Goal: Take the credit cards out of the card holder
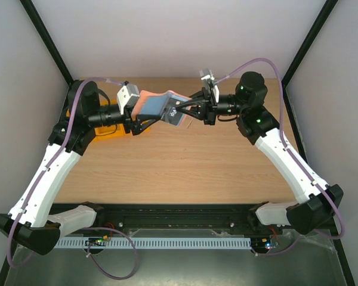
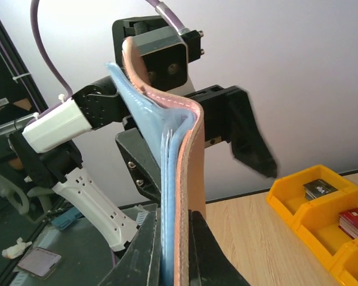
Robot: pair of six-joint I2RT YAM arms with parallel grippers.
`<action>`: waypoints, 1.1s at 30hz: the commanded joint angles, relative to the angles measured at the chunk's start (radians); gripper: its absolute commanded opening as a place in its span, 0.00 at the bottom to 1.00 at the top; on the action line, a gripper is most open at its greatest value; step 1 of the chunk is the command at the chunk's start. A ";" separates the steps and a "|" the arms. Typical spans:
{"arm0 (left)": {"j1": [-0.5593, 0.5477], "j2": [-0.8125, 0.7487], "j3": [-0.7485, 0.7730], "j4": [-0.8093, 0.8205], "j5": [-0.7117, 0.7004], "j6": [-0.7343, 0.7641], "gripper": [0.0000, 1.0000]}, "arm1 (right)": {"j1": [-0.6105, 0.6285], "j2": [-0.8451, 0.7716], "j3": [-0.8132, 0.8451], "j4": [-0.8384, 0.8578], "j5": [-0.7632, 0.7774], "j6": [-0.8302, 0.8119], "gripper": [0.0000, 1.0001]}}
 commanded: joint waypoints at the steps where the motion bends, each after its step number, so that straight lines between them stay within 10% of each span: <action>1: -0.029 0.022 0.024 0.079 0.125 -0.059 0.54 | 0.045 -0.011 0.025 0.015 -0.062 -0.007 0.02; 5: -0.040 0.019 0.004 0.105 0.153 -0.093 0.03 | 0.045 -0.011 0.001 0.032 -0.071 -0.013 0.05; 20: -0.027 -0.034 -0.090 0.254 0.117 -0.276 0.02 | 0.031 -0.055 -0.250 0.453 0.093 0.258 0.24; 27: -0.017 -0.024 -0.097 0.262 0.117 -0.308 0.03 | 0.031 -0.038 -0.238 0.529 0.040 0.311 0.02; 30: 0.009 -0.036 -0.116 0.267 -0.053 -0.349 0.46 | 0.031 -0.028 -0.214 0.480 0.039 0.309 0.02; 33: 0.055 -0.039 -0.113 0.249 -0.211 -0.336 0.69 | 0.024 -0.028 -0.200 0.353 0.148 0.258 0.02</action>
